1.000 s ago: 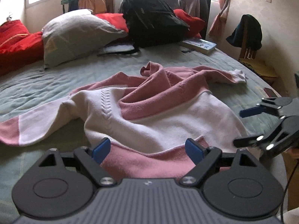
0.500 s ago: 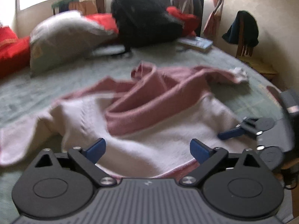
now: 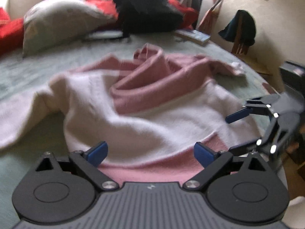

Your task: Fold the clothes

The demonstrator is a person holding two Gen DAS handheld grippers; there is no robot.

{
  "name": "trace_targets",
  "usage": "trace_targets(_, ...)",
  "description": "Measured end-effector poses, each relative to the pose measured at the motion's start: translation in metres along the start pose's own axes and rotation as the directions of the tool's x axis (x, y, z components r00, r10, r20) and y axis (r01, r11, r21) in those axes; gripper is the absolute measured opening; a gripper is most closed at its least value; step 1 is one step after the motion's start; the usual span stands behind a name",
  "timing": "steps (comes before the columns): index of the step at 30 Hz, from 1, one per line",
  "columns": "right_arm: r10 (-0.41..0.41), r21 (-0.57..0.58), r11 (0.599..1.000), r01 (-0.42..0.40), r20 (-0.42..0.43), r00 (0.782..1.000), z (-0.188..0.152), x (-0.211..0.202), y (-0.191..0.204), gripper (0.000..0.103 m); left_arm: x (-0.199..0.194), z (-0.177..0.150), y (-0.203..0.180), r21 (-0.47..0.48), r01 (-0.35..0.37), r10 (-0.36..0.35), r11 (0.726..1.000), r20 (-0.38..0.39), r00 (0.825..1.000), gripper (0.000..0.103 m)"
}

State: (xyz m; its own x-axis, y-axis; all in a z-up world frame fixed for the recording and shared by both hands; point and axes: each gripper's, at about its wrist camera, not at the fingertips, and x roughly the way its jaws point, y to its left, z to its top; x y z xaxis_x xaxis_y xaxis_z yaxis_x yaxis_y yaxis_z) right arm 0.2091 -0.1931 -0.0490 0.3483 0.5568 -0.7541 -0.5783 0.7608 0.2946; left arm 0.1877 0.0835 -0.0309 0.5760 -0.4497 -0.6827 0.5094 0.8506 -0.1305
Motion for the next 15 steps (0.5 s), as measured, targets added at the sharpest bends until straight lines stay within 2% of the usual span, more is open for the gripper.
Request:
trace_targets(2, 0.049, 0.005, 0.999, -0.049, 0.015, 0.999, 0.022, -0.01, -0.004, 0.103, -0.014, 0.008, 0.001, 0.042, -0.026, 0.024, 0.999, 0.042, 0.999, 0.098)
trace_targets(4, 0.064, 0.002, 0.998, -0.064, 0.039, 0.997, 0.049, -0.014, -0.009, 0.103, -0.023, 0.014, 0.002, 0.079, -0.059, 0.053, 0.995, 0.077, 0.996, 0.1)
trace_targets(8, 0.121, 0.008, 0.993, -0.122, 0.07, 0.99, 0.118, -0.001, -0.026, 0.103, -0.03, 0.019, 0.006, 0.132, -0.083, 0.068, 0.988, 0.109, 0.992, 0.1)
trace_targets(10, 0.155, 0.017, 0.987, -0.157, 0.092, 0.984, 0.152, 0.015, -0.034, 0.103, -0.029, 0.017, 0.008, 0.143, -0.095, 0.078, 0.985, 0.116, 0.99, 0.1)
trace_targets(15, 0.177, 0.118, 0.976, -0.182, 0.053, 0.983, 0.202, 0.086, -0.055, 0.103, -0.015, 0.011, 0.015, 0.135, -0.174, 0.157, 0.975, 0.13, 0.979, 0.1)
